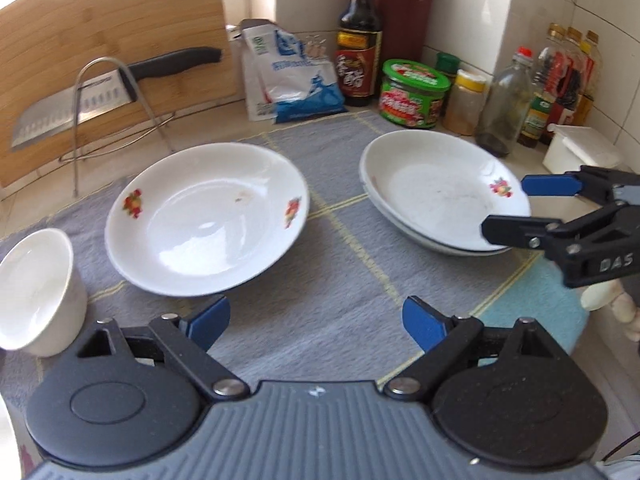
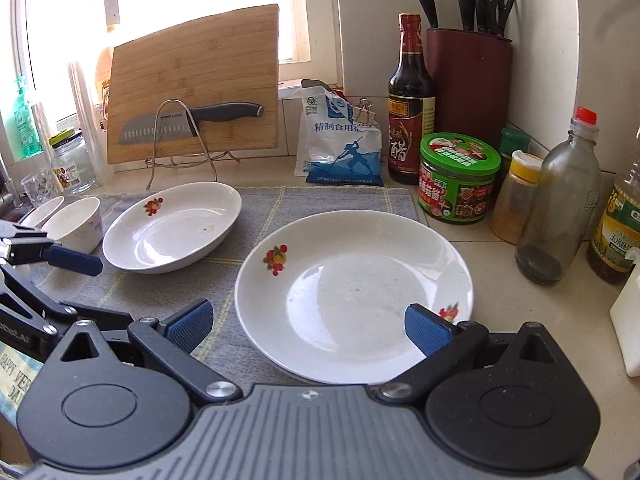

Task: Organize plates and bowls
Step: 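Move the right tool toward the white plate with red flower print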

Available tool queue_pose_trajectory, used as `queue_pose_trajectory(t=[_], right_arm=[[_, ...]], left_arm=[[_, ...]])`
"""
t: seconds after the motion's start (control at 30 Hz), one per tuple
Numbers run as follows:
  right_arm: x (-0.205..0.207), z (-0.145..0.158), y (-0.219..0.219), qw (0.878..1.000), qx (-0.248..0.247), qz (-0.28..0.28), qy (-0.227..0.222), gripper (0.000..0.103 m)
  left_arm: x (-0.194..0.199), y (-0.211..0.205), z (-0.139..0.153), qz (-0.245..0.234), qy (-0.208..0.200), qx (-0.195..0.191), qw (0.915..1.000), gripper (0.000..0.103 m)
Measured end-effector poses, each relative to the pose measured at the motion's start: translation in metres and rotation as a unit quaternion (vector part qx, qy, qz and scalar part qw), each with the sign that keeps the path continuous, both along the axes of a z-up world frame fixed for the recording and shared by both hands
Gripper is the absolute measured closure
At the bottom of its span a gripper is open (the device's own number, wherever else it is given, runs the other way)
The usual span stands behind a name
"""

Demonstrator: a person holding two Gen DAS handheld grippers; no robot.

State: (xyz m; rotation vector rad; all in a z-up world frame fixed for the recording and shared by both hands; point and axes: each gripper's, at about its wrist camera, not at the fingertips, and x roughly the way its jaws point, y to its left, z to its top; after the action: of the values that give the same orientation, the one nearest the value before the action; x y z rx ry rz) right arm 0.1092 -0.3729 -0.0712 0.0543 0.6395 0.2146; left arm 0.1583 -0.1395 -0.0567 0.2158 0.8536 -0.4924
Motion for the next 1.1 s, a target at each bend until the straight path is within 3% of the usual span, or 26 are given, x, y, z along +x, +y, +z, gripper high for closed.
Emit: queue_pose_trajectory(t=[0.27, 0.6, 0.73, 1.1], right_arm=[[0.011, 0.015, 0.046, 1.0, -0.017, -0.002, 0.02, 0.0], [0.019, 0.028, 0.073, 0.998, -0.042, 0.034, 0.042, 0.0], [0.039, 0.029, 0.076, 0.996, -0.038, 0.069, 0.046, 0.0], [0.128, 0.023, 0.078, 0.972, -0.048, 0.205, 0.1, 0.0]], left_arm=[[0.016, 0.041, -0.026, 0.042, -0.014, 0.024, 0.9987, 0.01], [0.037, 0.038, -0.046, 0.058, -0.022, 0.01, 0.998, 0.009], [0.04, 0.033, -0.049, 0.064, -0.024, 0.008, 0.9976, 0.0], [0.052, 0.023, -0.05, 0.107, -0.028, 0.007, 0.9938, 0.0]])
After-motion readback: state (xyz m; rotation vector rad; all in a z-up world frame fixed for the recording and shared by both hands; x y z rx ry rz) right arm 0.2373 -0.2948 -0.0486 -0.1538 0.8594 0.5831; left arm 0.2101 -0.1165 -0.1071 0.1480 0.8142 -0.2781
